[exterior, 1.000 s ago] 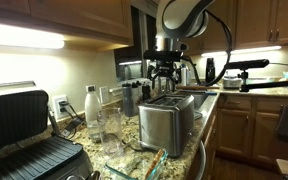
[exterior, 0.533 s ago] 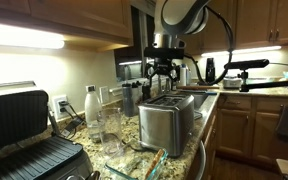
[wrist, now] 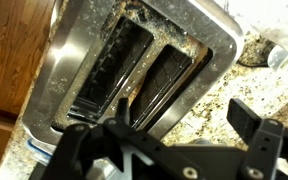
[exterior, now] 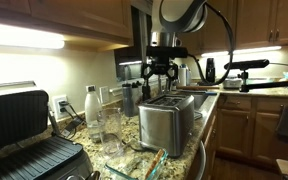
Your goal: Put two slices of bread in the bread toaster
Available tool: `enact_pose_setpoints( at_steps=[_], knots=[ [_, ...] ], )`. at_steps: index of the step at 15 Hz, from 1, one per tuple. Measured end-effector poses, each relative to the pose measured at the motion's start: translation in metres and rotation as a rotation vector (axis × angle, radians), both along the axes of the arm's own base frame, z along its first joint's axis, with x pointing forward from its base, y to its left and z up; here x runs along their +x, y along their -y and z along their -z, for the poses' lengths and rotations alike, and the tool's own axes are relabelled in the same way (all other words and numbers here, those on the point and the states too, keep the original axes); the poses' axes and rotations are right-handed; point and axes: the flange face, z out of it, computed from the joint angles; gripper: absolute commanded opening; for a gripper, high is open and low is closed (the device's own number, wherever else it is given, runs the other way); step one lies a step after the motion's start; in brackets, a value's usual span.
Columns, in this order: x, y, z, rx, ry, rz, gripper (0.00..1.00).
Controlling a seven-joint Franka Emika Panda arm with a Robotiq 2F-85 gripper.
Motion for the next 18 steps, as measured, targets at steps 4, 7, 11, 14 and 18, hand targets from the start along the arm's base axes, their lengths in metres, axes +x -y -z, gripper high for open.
enact_pose_setpoints(
  at_steps=[4, 7, 11, 14, 18],
  knots=[
    [-0.001, -0.011, 0.003, -0.021, -0.039, -0.109, 1.00],
    [-0.002, -0.018, 0.005, -0.032, -0.071, -0.175, 1.00],
    [-0.006, -0.033, 0.005, -0.050, -0.119, -0.250, 1.00],
    [-0.010, -0.051, 0.001, -0.070, -0.148, -0.304, 1.00],
    [-0.015, -0.074, 0.001, -0.081, -0.195, -0.365, 1.00]
  ],
)
